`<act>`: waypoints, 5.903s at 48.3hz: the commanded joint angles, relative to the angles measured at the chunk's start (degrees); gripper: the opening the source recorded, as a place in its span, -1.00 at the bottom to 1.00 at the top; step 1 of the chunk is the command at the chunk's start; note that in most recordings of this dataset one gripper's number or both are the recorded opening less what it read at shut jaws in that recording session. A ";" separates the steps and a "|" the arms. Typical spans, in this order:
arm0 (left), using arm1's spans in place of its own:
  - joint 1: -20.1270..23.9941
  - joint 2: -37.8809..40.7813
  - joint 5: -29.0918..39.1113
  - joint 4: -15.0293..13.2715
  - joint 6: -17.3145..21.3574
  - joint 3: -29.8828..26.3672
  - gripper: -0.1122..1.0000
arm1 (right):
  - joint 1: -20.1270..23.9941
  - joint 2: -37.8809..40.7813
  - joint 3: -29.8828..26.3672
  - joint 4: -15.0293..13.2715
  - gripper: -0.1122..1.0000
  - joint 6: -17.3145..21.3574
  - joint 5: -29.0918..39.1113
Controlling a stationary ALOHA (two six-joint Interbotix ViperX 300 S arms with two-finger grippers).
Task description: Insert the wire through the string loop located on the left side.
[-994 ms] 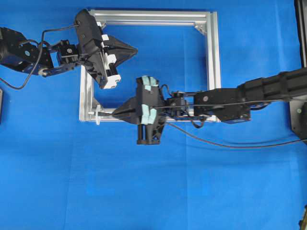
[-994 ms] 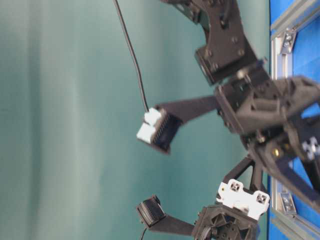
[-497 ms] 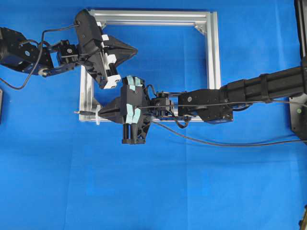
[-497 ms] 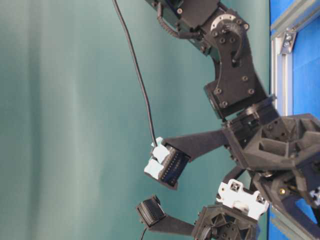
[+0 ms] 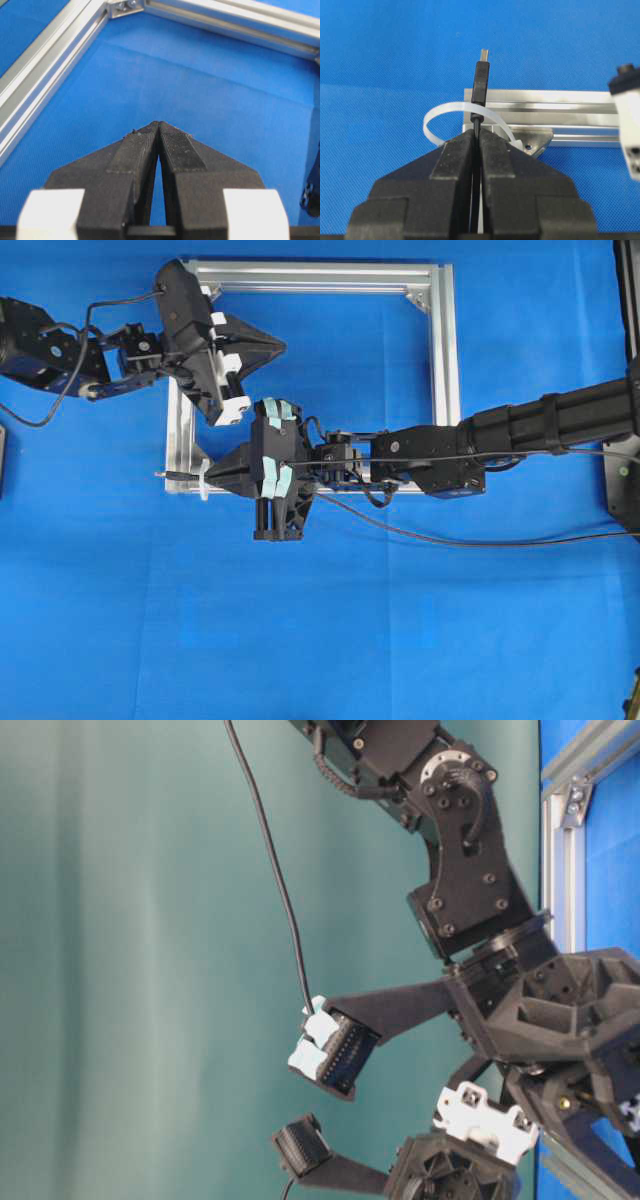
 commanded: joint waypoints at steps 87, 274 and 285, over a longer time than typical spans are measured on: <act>-22.68 -32.17 3.60 0.26 -0.09 26.37 -0.80 | -0.09 -1.14 -1.23 -0.09 -0.79 0.00 -0.09; -20.65 -17.58 8.44 0.26 0.79 20.30 -0.65 | -0.18 -1.41 -0.70 0.26 0.69 0.35 0.97; -20.65 -21.62 11.43 0.26 0.70 21.80 -0.65 | -0.18 -1.58 0.00 0.26 0.88 0.35 0.97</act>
